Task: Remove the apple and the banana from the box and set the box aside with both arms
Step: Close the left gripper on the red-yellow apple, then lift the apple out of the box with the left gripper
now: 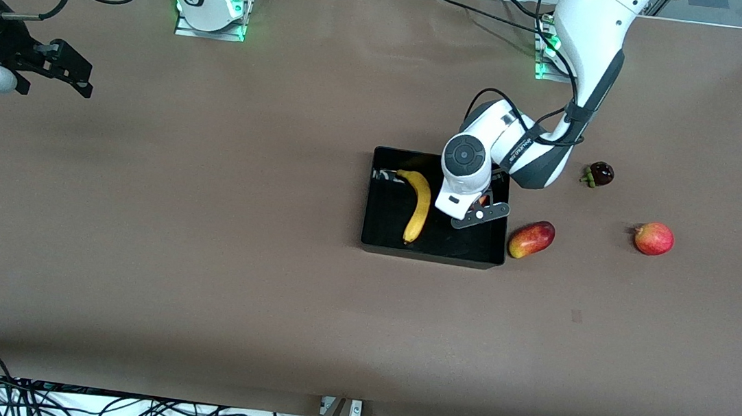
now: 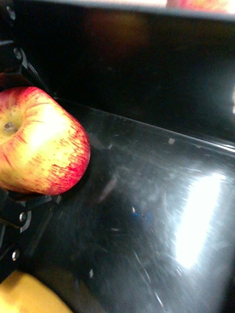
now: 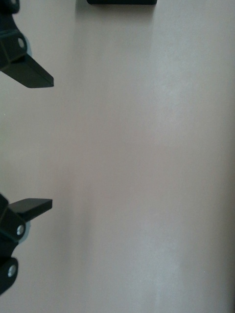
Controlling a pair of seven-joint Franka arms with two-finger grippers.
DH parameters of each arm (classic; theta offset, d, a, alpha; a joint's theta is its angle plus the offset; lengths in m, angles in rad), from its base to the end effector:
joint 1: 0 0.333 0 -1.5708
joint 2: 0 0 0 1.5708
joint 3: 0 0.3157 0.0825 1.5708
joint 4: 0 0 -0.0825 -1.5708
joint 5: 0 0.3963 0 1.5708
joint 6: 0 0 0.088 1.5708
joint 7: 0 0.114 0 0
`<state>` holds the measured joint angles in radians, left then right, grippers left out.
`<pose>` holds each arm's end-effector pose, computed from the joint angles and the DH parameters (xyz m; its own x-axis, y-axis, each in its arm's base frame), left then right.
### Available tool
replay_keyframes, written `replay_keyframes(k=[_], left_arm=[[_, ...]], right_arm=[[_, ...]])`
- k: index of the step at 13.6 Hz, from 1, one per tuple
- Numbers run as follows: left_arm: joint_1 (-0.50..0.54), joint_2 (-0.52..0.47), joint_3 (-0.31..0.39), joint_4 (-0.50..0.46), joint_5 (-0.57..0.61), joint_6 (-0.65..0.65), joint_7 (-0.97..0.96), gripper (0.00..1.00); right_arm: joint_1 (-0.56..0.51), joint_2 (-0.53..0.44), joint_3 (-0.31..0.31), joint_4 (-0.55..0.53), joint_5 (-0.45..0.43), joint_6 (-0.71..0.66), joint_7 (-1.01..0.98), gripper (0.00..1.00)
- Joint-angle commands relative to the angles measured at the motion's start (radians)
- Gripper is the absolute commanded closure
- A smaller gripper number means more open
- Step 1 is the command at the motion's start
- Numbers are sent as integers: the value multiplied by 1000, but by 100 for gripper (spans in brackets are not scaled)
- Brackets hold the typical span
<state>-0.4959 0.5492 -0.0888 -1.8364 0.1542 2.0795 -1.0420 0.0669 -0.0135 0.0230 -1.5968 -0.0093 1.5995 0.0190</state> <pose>0.5204 -0.3321 0.1935 0.9232 0.3712 -0.0997 0.3301 -0.8986 -0.2890 0.5632 0.0498 0.6148 0.9973 0.0711 0.0164 0.0710 -0.9974 0.0093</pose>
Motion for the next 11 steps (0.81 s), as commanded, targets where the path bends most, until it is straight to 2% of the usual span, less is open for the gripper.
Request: replay_keyframes(k=[1,3,5,8,9,11], left_arm=[[-9,-6,3,170,-1,-200,-6,92],[-3,-6,3,291,-11,-339,-1,92],[29,-21,9,345,-13,-477,49,92],[228,-81,3,292,-27,-558,403,86],[268,-100,3,246,-34,-562,500,81],[312,-156,4,98,-35,-550,569,81]], right_arm=[[-9,4,9,14,-15,-1,-11,0],[-9,3,9,14,-15,-1,-11,0],[-9,4,9,14,-15,-1,-11,0],[-9,4,9,14,-15,-1,-11,0],[-9,4,9,14,-15,-1,-11,0],[-9,4,9,14,-15,-1,-11,0]])
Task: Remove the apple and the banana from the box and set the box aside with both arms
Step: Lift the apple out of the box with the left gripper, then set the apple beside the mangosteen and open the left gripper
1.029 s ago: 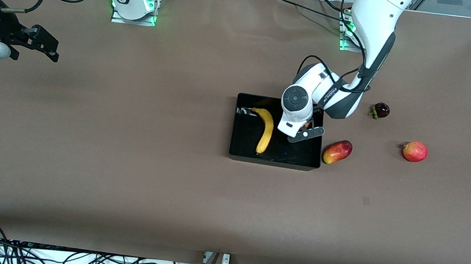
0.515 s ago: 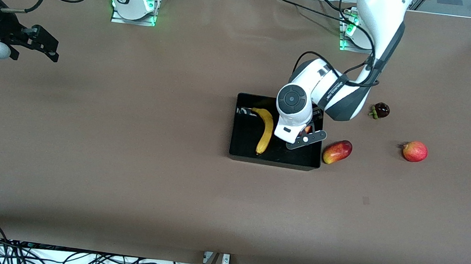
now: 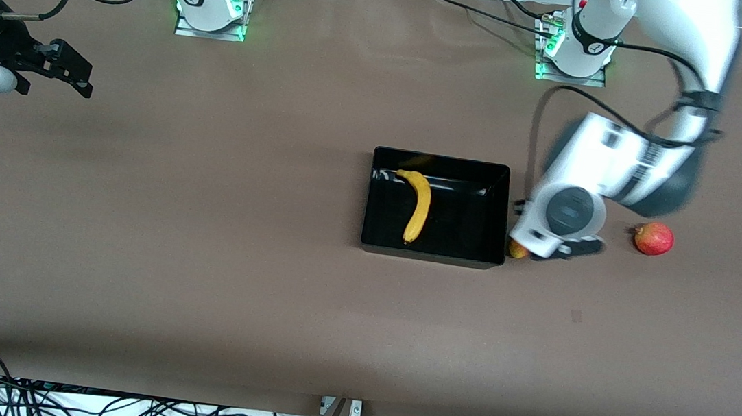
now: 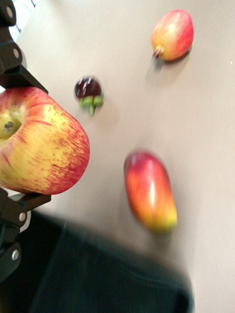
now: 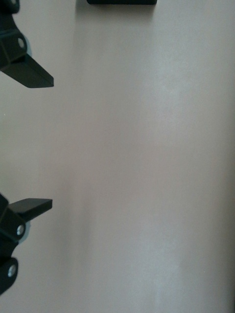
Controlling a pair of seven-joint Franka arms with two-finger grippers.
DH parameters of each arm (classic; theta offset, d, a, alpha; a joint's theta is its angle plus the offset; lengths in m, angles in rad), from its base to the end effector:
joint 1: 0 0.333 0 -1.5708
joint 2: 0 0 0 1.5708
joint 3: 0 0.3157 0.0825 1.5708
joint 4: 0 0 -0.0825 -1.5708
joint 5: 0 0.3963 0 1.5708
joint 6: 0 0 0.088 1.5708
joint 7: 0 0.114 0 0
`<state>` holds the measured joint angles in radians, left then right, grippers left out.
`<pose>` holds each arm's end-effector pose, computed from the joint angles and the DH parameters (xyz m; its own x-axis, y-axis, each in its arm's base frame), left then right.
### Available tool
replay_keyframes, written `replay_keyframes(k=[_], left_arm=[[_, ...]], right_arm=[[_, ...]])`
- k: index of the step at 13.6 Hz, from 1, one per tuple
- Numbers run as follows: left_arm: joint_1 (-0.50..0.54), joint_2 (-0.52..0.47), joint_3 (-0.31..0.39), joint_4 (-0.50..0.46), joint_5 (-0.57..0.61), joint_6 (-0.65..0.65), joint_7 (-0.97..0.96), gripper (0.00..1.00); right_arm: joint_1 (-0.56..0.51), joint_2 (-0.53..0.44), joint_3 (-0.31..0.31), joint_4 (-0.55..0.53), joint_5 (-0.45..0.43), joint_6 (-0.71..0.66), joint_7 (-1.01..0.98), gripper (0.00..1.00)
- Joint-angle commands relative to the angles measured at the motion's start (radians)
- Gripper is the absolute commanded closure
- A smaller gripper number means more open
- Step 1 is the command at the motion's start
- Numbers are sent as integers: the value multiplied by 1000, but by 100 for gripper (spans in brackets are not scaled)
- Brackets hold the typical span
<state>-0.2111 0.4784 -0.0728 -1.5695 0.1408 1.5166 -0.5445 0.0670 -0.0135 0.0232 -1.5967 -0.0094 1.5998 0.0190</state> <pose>0.6079 -0.1550 0.3249 0.8803 0.2776 -0.3847 0.1444 -0.9293 -0.3400 0.5632 0.0500 0.6148 0.9973 0.0714 0.0168 0.0713 -0.9974 0.0094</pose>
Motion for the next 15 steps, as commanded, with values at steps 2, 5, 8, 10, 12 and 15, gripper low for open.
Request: replay_keyframes(k=[2,5,8,10,12,15], left_arm=[[36,-138,-12,-365,-20,142,77,81],[38,-162,-12,-616,-20,484,75,77],[41,-149,-12,-678,-18,591,75,38],[39,-149,-12,-673,-18,591,74,0],[39,-164,-13,-662,-21,564,61,0],[26,-227,-33,-505,-27,377,73,0]], right_arm=[[-9,3,9,14,-15,-1,-11,0],[-9,4,9,14,-15,-1,-11,0],[-9,4,9,14,-15,-1,-11,0],[-9,4,9,14,-15,-3,-13,0],[-9,4,9,14,-15,-4,-13,0],[-9,4,9,14,-15,-8,-13,0]])
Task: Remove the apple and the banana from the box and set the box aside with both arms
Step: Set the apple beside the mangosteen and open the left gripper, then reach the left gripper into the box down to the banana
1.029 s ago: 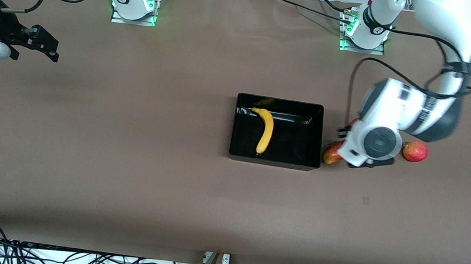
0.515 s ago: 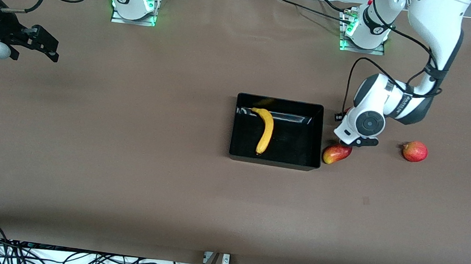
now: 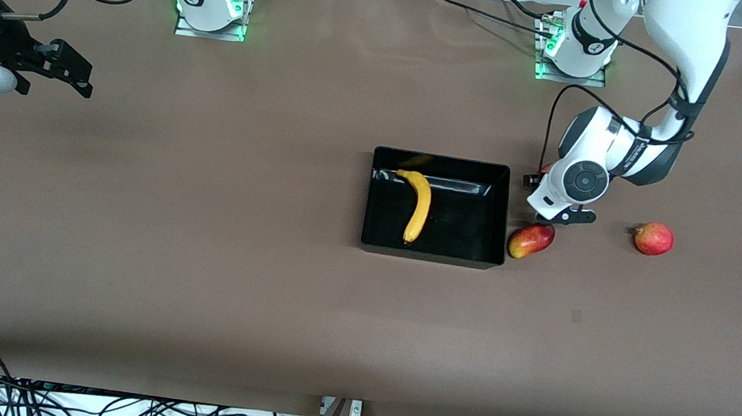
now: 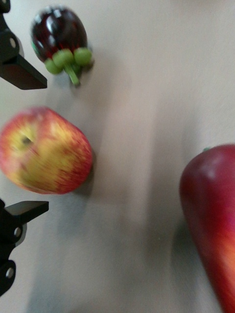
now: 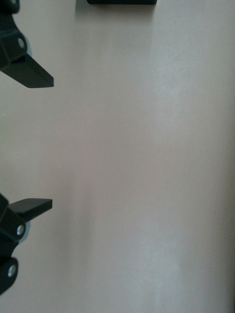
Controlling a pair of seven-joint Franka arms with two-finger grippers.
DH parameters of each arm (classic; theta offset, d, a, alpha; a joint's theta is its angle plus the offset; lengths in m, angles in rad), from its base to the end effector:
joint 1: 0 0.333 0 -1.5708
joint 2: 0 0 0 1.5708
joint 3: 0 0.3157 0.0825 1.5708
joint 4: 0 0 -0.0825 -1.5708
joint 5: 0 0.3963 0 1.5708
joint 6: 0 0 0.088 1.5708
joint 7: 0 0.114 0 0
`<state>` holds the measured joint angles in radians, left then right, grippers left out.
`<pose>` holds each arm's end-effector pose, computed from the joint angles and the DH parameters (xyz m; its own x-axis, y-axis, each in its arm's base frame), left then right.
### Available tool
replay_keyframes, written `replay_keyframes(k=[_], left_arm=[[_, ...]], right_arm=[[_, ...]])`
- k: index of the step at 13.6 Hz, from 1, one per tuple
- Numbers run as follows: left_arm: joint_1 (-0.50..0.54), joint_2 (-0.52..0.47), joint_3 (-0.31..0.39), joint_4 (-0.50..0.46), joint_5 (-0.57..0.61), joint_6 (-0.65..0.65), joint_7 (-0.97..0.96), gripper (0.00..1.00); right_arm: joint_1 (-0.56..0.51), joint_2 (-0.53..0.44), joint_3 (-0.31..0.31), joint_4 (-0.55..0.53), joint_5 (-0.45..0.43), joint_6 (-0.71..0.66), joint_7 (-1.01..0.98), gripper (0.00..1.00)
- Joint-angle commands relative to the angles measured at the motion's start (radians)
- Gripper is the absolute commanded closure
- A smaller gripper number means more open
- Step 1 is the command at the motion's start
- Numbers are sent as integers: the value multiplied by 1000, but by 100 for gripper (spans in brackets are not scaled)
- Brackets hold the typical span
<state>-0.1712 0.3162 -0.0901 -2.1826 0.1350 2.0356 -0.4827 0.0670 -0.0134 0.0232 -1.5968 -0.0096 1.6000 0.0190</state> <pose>0.4931 -0.1247 0.1991 0.9131 0.1699 -0.3707 0.0762 -0.9642 -0.2542 0.5632 0.0500 0.6148 0.9973 0.0714 0.0168 0.0713 -0.9974 0.0096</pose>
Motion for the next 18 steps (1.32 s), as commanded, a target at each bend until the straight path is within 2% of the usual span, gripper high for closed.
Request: replay_keyframes(k=[1,3,5,7,10,12,16,17,18], left_arm=[[-11,-56,-52,224,-35,-214,12,0],[-17,-8,-123,395,-57,-246,13,0],[-19,96,-187,536,-133,-239,0,0],[-53,203,-208,619,-193,-220,9,0],[-155,312,-208,589,-187,34,-3,0],[-172,392,-208,584,-184,177,5,0],[-194,461,-206,574,-183,281,7,0],[-194,468,-206,572,-183,281,7,6],[-194,468,-208,570,-183,276,7,54]], right_arm=[[-9,4,9,14,-15,-8,-14,0],[-9,4,9,14,-15,-8,-14,0],[-9,4,9,14,-15,-8,-14,0],[-9,3,9,14,-15,-6,-14,0],[-9,4,9,14,-15,-6,-14,0],[-9,3,9,14,-15,-6,-14,0],[-9,4,9,14,-15,-5,-14,0],[-9,4,9,14,-15,-5,-14,0],[-9,4,9,14,-15,-5,-14,0]])
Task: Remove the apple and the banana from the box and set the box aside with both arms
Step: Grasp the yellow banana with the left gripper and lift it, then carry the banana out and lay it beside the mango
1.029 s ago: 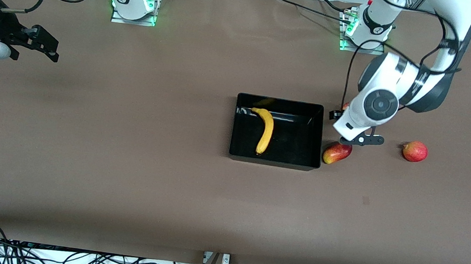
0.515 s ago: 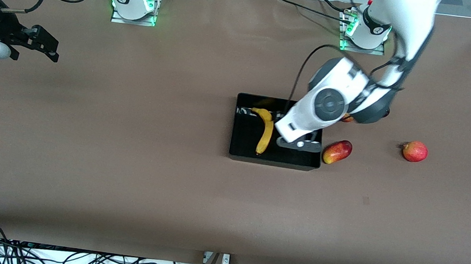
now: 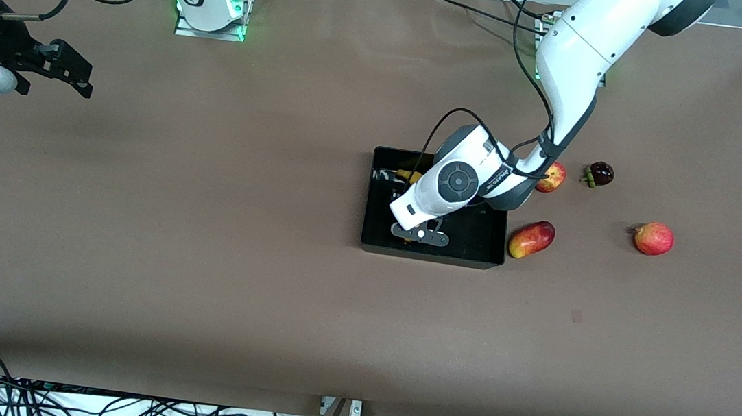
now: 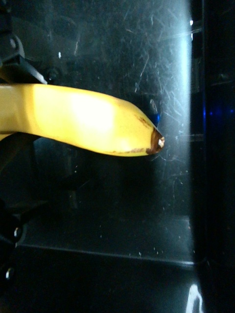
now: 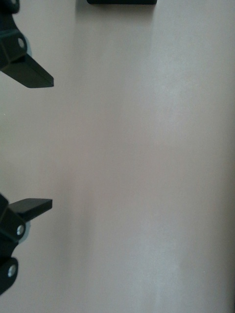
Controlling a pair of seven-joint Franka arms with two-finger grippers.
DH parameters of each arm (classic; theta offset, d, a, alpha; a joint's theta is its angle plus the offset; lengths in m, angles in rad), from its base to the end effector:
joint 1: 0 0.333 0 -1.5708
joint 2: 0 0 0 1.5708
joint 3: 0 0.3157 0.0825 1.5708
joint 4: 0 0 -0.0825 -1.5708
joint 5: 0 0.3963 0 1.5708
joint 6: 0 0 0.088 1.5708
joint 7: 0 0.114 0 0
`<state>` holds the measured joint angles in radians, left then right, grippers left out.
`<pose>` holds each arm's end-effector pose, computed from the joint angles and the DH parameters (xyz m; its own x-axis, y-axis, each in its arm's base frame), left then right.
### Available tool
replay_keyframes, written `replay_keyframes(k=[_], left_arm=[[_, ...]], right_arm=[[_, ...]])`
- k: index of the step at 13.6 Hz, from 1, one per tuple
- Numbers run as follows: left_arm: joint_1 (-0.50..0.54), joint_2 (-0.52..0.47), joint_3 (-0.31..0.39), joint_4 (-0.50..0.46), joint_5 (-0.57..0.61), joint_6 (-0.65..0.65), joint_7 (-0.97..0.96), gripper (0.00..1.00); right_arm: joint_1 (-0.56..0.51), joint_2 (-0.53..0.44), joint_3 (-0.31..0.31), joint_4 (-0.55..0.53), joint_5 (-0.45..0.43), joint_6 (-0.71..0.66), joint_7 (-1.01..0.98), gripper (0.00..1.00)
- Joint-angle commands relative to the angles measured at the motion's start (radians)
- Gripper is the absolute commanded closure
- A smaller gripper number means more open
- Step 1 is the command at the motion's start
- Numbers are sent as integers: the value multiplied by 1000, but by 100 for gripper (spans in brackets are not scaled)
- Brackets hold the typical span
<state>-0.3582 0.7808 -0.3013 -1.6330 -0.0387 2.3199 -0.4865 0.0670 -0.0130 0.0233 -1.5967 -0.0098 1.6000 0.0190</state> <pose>0.5556 -0.4065 0.1564 0.9809 -0.0833 -0.1760 -0.0526 -0.9837 0.1722 0.5634 0.0500 0.6146 0.9973 0.0715 0.0165 0.0714 -0.9974 0.0098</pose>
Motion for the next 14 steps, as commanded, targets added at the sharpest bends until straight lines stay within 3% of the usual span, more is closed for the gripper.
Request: replay_keyframes(k=[1,5,10,14], left_arm=[[-7,6,4,19,-9,-13,11,97],[8,-29,2,25,-10,-46,-1,100],[99,-201,1,85,-13,-325,8,100],[186,-241,13,211,-9,-600,12,100]], right_arm=[[-9,4,9,14,-15,-5,-14,0],[-9,4,9,14,-15,-5,-13,0],[-9,4,9,14,-15,-6,-13,0],[-9,4,9,14,-15,-6,-13,0]])
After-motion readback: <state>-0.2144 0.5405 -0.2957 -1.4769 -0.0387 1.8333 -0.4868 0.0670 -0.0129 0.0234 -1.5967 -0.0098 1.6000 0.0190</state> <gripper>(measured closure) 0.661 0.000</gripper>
